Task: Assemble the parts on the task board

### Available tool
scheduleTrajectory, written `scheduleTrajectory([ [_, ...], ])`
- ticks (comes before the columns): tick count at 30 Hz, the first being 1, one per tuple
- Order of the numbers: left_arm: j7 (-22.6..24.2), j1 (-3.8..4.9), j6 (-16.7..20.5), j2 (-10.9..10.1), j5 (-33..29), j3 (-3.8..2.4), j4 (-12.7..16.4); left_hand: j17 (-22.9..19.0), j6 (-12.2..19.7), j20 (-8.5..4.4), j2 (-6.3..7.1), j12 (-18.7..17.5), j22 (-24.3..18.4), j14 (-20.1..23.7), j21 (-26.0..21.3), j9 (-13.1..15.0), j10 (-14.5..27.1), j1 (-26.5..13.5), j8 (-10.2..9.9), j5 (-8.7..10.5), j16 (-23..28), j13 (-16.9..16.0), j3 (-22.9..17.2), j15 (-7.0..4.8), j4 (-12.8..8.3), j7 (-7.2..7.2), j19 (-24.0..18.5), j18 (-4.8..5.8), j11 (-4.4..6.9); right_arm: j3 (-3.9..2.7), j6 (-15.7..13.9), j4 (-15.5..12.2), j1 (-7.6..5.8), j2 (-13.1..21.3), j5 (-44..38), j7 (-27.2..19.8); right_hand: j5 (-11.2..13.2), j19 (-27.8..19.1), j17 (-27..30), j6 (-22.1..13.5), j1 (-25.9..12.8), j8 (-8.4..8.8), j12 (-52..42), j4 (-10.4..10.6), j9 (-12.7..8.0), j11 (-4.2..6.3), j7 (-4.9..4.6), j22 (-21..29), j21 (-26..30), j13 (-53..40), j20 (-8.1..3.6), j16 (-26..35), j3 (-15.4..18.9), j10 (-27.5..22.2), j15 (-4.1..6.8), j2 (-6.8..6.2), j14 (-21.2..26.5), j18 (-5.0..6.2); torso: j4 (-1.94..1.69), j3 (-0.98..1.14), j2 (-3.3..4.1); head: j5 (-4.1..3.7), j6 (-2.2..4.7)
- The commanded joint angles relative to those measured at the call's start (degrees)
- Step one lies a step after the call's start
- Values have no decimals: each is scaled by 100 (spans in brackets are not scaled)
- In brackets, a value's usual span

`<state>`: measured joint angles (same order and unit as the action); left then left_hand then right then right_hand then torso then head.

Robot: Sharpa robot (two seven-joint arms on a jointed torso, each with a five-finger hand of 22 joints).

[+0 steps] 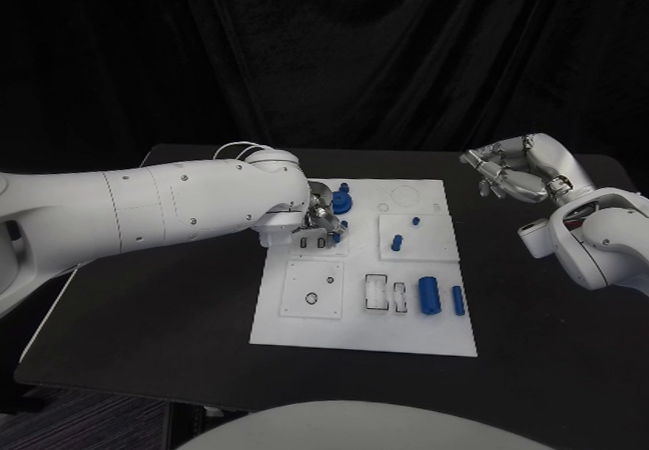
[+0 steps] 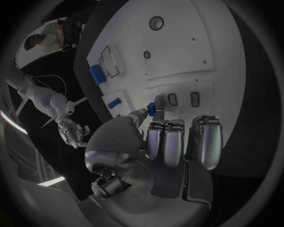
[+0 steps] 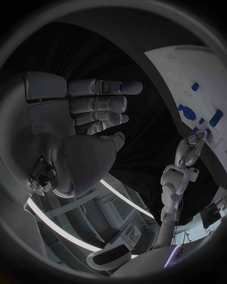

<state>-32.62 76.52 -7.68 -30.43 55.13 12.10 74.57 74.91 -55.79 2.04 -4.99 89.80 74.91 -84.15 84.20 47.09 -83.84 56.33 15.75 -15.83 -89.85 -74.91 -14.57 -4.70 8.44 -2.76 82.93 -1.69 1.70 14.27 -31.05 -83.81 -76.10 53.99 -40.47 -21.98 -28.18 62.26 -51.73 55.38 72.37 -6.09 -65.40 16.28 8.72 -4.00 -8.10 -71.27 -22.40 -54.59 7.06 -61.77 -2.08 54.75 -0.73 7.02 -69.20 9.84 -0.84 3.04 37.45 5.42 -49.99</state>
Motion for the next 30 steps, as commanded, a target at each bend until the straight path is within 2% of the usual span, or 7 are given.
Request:
scheduleTrajectory([
  [1, 76, -14, -92, -5, 25, -4, 5, 1509, -34, 2, 13, 20, 349, -585, -31, 19, -616, 81, -51, -154, -15, -1509, -55, 29, -78, -8, -28, -119, -30, -5, 50, 8, 14, -2, -25, 127, -53, 49, 11, 3, 82, 2, 21, 7, -8, -1, 2, -9, 40, 16, -5, -26, -53, -39, 10, -22, -35, 56, -4, 0, 2, 2, -1],
  [3, 77, -14, -97, -12, 25, -4, 9, 1509, -40, 0, 37, 20, 344, -585, -41, 37, -616, 104, -84, -328, -15, -1509, -135, 26, -159, -5, -32, -121, -27, -5, 56, 9, 14, -1, -25, 134, -75, 52, 12, 4, 112, 3, 19, 8, -10, -1, 1, -11, 47, 23, -6, -28, -70, -39, 10, -29, -36, 56, -4, 0, 2, 7, -1],
  [10, 71, -14, -121, -39, 25, -4, 21, 1509, -65, -7, 109, 20, 349, -585, -55, 87, -616, 141, -158, -656, -15, -1509, -421, 19, -398, 0, -30, -122, -19, -5, 74, 7, 14, 8, -25, 160, -96, 56, 22, 5, 137, 3, 19, 8, -11, 0, 1, -14, 53, 31, -7, -24, -85, -41, 11, -35, -32, 55, -11, -3, 4, 8, -1],
  [12, 70, -14, -131, -49, 25, -4, 25, 1509, -89, -11, 150, 20, 356, -585, -59, 115, -616, 157, -185, -823, -15, -1509, -595, 14, -535, 6, -26, -121, -14, -5, 80, 6, 14, 9, -25, 171, -102, 57, 18, 6, 145, 3, 20, 9, -11, 0, 1, -15, 55, 35, -7, -27, -90, -42, 11, -36, -34, 55, -9, -2, 4, 13, -1],
  [23, 58, -14, -137, -103, 25, -4, 52, 1509, -143, -17, 234, 20, 397, -585, -61, 217, -616, 101, -249, -1006, -15, -1509, -1111, 10, -902, 5, -4, -115, -12, -5, 107, 4, 14, -1, -25, 215, -106, 57, 23, 7, 149, 2, 19, 13, -11, -1, 1, -15, 57, 36, -7, -25, -95, -41, 11, -33, -32, 55, -6, -1, 6, 7, -1],
  [30, 40, -14, -118, -162, 25, -3, 87, 1509, -175, -18, 257, 20, 409, -585, -62, 269, -616, 40, -257, -1135, -15, -1509, -1281, 9, -1001, 3, 2, -113, -10, -5, 130, 21, 14, -16, -25, 240, -109, 58, 27, 7, 154, 3, 21, 16, -12, -1, 1, -16, 59, 41, -7, -23, -100, -44, 11, -30, -30, 55, -6, -1, 6, 21, -1],
])
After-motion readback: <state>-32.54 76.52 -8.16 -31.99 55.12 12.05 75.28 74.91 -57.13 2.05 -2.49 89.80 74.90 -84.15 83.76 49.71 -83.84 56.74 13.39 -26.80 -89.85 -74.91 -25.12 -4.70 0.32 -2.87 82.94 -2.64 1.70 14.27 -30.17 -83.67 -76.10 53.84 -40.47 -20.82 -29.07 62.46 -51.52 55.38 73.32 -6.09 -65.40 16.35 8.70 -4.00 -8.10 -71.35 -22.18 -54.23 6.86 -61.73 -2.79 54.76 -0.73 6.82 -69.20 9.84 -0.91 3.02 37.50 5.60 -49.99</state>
